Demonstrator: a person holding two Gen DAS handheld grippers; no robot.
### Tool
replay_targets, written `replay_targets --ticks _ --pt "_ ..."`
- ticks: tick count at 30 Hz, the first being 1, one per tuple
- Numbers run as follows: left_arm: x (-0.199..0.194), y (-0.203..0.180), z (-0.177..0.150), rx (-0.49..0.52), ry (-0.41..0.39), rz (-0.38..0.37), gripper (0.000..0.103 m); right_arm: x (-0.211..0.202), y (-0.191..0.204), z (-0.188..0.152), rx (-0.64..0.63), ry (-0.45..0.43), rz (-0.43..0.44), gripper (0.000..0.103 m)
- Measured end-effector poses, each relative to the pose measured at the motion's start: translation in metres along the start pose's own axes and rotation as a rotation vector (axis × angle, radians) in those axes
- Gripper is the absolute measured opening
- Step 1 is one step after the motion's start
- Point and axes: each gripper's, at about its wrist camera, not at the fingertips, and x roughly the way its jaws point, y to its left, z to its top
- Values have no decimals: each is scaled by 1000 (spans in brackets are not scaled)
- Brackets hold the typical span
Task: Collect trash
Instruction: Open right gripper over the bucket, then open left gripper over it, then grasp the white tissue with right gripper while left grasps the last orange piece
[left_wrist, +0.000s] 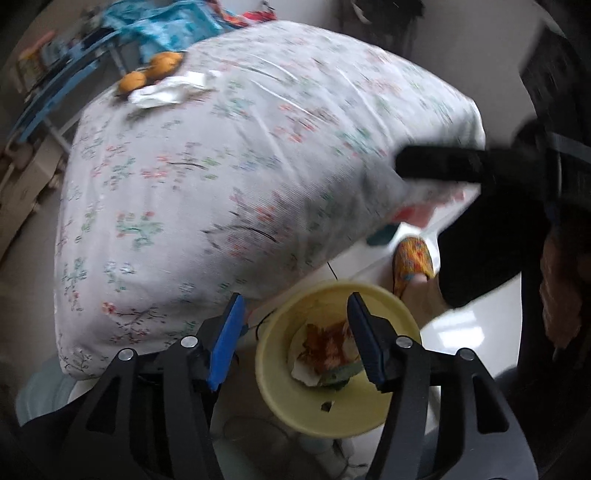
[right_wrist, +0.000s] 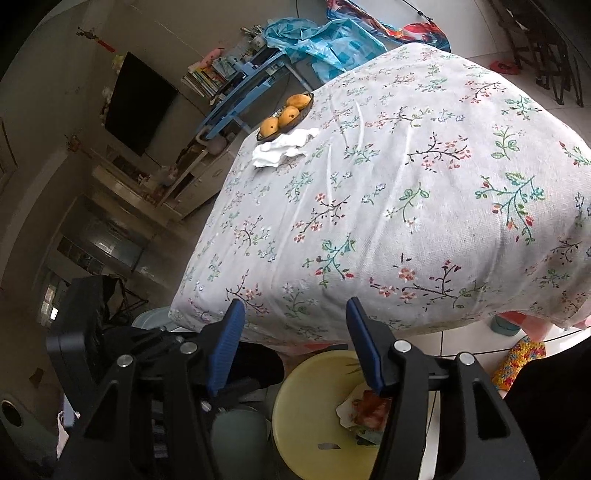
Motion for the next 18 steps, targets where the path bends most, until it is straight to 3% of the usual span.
replay_targets --ticks 3,6,9,13,18 --pt "-14 18 7 -94 -85 27 64 1 4 1 -30 -3 -40 58" --pt "-33 45 12 -227 -195 37 72 6 25 9 -152 -11 -95 64" --pt "-46 75 20 -366 -260 43 74 16 50 28 -281 -23 -104 76" --pt "-54 114 29 -515 -300 69 75 48 77 67 -412 -27 -122 83" --pt "-61 161 49 -631 -341 111 75 110 92 118 -476 0 -164 83"
